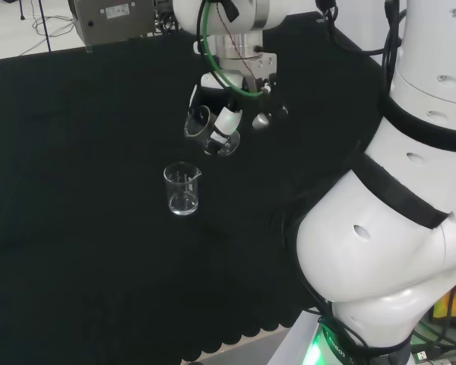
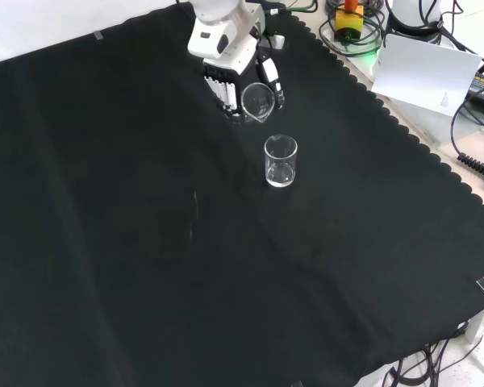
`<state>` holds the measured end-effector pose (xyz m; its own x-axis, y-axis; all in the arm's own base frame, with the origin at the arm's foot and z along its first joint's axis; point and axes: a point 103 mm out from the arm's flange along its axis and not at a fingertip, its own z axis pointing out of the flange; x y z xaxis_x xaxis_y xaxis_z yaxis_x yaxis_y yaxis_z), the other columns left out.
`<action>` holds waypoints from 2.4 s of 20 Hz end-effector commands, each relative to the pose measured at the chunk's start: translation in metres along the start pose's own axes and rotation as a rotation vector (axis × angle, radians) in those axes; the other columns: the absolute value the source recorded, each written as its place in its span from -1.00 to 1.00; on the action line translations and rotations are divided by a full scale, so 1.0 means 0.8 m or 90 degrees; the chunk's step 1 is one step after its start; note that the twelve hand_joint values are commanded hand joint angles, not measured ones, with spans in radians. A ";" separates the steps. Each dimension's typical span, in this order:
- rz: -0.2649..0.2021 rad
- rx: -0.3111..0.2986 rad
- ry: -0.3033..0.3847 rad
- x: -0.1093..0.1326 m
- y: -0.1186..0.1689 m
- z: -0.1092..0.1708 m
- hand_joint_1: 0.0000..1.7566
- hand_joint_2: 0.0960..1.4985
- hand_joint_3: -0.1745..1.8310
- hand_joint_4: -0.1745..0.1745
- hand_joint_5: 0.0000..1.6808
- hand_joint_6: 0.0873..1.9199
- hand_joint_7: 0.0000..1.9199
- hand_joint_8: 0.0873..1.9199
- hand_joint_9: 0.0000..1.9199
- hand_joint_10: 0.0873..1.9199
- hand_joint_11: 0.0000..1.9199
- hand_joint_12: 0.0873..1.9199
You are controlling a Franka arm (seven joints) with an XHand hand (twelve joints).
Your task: Place the beaker back on the table.
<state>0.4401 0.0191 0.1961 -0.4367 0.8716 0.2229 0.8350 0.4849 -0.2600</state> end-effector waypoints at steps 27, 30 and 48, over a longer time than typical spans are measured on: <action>-0.059 -0.166 0.201 -0.101 0.104 0.056 0.28 -0.07 -0.36 1.00 0.54 -0.49 0.81 -1.00 0.78 -1.00 0.55 -0.49; -0.066 -0.159 0.209 -0.101 0.117 0.065 0.28 -0.07 -0.36 1.00 0.54 -0.49 0.80 -1.00 0.77 -1.00 0.55 -0.49; -0.076 -0.152 0.285 -0.117 0.144 0.094 0.28 -0.06 -0.37 0.99 0.53 -0.48 0.77 -1.00 0.72 -1.00 0.50 -0.48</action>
<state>0.5525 0.0024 0.0769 -0.4060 0.6900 0.5992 0.8603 0.5098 -0.0041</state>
